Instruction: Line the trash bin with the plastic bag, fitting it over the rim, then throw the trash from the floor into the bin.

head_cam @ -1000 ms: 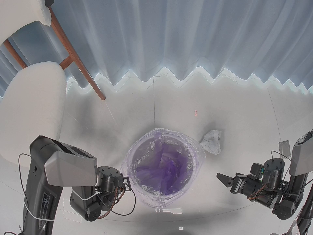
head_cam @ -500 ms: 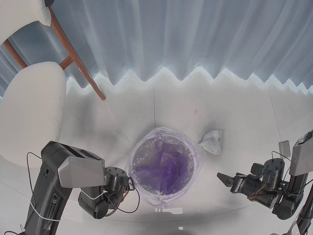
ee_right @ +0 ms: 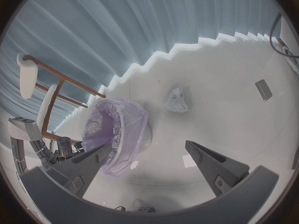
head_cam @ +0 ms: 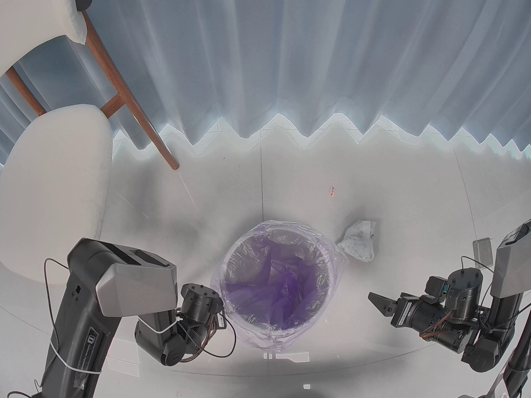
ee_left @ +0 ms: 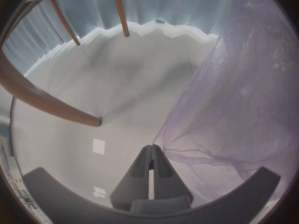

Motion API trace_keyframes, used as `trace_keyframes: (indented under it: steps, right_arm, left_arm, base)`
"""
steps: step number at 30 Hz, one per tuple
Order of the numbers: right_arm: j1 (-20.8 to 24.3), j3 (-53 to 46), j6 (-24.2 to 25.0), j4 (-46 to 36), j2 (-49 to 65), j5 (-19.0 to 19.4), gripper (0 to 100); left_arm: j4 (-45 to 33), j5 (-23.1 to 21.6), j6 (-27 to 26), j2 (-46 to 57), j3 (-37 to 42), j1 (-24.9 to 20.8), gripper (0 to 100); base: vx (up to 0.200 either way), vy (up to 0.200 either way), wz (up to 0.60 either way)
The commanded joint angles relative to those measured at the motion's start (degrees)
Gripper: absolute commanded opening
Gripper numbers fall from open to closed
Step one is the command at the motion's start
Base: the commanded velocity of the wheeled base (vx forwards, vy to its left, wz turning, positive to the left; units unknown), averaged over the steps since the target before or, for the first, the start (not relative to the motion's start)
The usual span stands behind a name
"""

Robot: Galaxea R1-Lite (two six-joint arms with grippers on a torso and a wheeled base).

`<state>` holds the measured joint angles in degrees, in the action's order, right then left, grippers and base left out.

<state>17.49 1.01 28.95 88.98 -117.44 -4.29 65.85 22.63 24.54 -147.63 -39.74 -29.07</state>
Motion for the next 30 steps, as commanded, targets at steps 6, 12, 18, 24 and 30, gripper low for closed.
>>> trace_keyframes:
  steps: [6,12,18,24,30]
  right_arm:
    - [0.08,-0.92,0.84,0.32,-0.42,-0.19,100]
    - [0.00,-0.92,0.93,0.32,-0.51,-0.19,100]
    - [0.00,-0.92,1.02,0.32,-0.42,-0.54,100]
    - [0.08,-0.92,1.19,0.23,-0.24,-1.25,100]
    - [0.52,-0.92,2.78,0.23,0.20,-2.83,100]
  left_arm:
    - [12.54,0.14,0.51,-0.82,2.74,-0.63,0]
    - [19.14,0.05,-3.53,-2.23,6.43,-0.46,100]
    - [20.46,-0.04,-3.53,2.61,11.88,-1.60,100]
    - [20.46,0.31,-3.53,9.11,18.82,-2.57,100]
    - [20.46,1.54,-3.62,24.67,29.02,-4.32,100]
  base:
    - [0.000,0.000,0.00]
    - [0.000,0.000,0.00]
    - [0.000,0.000,0.00]
    - [0.000,0.000,0.00]
    - [0.000,0.000,0.00]
